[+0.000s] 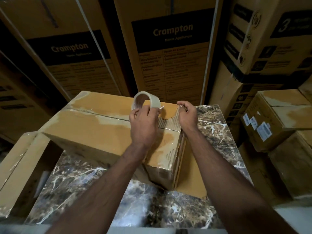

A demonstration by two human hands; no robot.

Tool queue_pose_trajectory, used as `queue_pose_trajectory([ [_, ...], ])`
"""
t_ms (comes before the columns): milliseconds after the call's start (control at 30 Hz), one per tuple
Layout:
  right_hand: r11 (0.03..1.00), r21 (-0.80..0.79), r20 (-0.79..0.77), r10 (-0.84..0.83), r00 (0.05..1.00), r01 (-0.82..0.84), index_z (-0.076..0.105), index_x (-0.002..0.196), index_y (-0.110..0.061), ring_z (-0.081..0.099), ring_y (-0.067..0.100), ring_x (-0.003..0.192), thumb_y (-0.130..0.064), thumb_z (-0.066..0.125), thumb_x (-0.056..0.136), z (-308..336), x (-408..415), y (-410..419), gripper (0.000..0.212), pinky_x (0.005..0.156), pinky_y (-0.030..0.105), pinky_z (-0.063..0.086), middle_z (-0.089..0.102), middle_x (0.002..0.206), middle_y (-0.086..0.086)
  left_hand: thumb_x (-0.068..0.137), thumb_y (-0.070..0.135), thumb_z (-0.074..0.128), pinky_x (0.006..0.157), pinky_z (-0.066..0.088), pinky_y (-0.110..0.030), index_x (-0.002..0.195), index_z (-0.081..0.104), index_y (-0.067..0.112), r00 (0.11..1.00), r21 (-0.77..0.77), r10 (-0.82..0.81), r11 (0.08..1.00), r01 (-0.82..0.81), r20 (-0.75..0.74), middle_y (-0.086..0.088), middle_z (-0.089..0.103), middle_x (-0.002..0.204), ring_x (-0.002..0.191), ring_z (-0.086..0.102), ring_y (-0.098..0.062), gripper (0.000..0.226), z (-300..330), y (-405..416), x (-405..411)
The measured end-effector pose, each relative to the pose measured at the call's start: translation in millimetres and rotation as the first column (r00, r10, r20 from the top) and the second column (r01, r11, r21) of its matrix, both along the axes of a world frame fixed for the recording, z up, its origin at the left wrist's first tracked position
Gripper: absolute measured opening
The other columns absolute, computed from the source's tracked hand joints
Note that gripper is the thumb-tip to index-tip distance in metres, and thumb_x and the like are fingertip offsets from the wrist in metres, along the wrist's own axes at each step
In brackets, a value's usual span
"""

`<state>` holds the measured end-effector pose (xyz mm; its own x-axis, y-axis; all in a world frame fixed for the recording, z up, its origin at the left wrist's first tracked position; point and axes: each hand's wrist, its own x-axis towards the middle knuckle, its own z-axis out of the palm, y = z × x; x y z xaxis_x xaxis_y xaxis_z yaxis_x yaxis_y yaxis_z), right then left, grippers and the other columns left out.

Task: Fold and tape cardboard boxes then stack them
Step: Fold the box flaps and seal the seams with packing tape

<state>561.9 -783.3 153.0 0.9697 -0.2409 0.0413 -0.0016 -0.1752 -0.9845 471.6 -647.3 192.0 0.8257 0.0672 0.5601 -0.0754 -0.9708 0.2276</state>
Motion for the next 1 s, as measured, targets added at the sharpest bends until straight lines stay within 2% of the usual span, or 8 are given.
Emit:
queue_pose_trajectory([
  [67,0.995,-0.030,-0.004,-0.093,0.996,0.093,0.071,0.113,-0.015,0.055,-0.002,0.076,-0.008,0.050,0.102,-0.3,-17.5,-9.6,0.025,0.058,0.010,0.043,0.066,0.103,-0.009,0.091,0.025,0.042,0.097,0.034,-0.043,0.105,0.068,0.019,0.999,0.021,-0.042,0.999,0.042,-0.021,-0.004,0.063,0.101,0.094,0.058,-0.024,0.030,0.9,-5.0,-17.4],
  [200,0.947,-0.013,0.014,-0.320,0.947,0.320,0.072,0.109,-0.019,0.064,0.017,0.099,-0.008,0.051,0.101,-1.4,-64.3,-4.0,0.025,0.077,0.027,0.053,0.070,0.114,-0.001,0.089,0.017,0.063,0.097,0.039,-0.046,0.107,0.070,0.017,0.997,0.045,-0.077,0.996,0.077,-0.011,-0.007,0.063,0.100,0.091,0.059,-0.025,0.019,-0.2,7.2,-57.8],
  [300,0.871,-0.041,-0.023,-0.490,0.871,0.489,0.072,0.114,-0.019,0.060,0.024,0.111,-0.008,0.052,0.099,1.6,-107.1,5.3,0.027,0.080,0.027,0.045,0.065,0.122,0.005,0.087,0.018,0.066,0.099,0.039,-0.048,0.113,0.068,0.016,0.995,0.048,-0.088,0.995,0.091,-0.052,-0.008,0.064,0.106,0.101,0.059,-0.027,0.027,2.0,10.2,-97.3],
  [400,0.802,-0.151,0.001,-0.584,0.812,0.578,0.069,0.119,-0.022,0.055,0.029,0.115,-0.010,0.051,0.099,9.6,-152.6,11.7,0.029,0.092,0.044,0.050,0.058,0.128,0.010,0.084,0.019,0.068,0.109,0.032,-0.051,0.122,0.064,0.018,0.992,0.017,-0.071,0.997,0.073,-0.101,-0.006,0.063,0.121,0.117,0.055,-0.025,0.038,5.6,10.5,-136.4],
  [533,0.759,-0.512,0.010,-0.464,0.886,0.403,0.059,0.120,-0.020,0.046,0.032,0.121,-0.025,0.052,0.096,5.5,-225.0,37.9,0.026,0.102,0.053,0.037,0.048,0.130,0.013,0.086,0.016,0.067,0.121,0.007,-0.052,0.135,0.053,0.020,0.979,0.059,-0.038,0.997,0.051,-0.200,-0.004,0.052,0.139,0.134,0.044,-0.022,0.051,-9.0,28.4,-188.1],
  [633,0.610,-0.749,0.048,-0.340,0.939,0.259,0.061,0.114,-0.020,0.045,0.031,0.120,-0.033,0.055,0.095,16.7,-252.5,23.0,0.025,0.101,0.054,0.036,0.051,0.125,0.012,0.094,0.022,0.060,0.121,-0.005,-0.047,0.144,0.046,0.023,0.971,0.025,-0.028,0.999,0.035,-0.235,-0.003,0.043,0.151,0.144,0.032,-0.020,0.051,-8.1,36.4,-209.4],
  [833,0.412,-0.877,-0.170,0.211,0.963,-0.245,0.045,0.147,-0.027,0.027,0.036,0.143,-0.048,0.048,0.100,37.9,-249.8,6.3,0.051,0.111,0.059,0.037,0.029,0.157,0.016,0.095,0.022,0.060,0.121,0.008,-0.047,0.132,0.057,0.023,0.979,-0.012,-0.068,0.998,0.067,-0.193,0.000,0.056,0.137,0.133,0.045,-0.018,0.037,-2.3,45.2,-217.1],
  [1000,0.269,-0.932,-0.211,0.147,0.966,-0.245,0.039,0.149,-0.023,0.036,0.039,0.135,-0.042,0.033,0.104,38.0,-249.7,25.5,0.049,0.104,0.053,0.043,0.040,0.149,0.022,0.087,0.017,0.066,0.117,0.021,-0.053,0.117,0.065,0.021,0.992,-0.079,-0.102,0.992,0.097,-0.070,-0.001,0.063,0.122,0.117,0.057,-0.022,0.031,-4.1,57.6,-207.5],
])
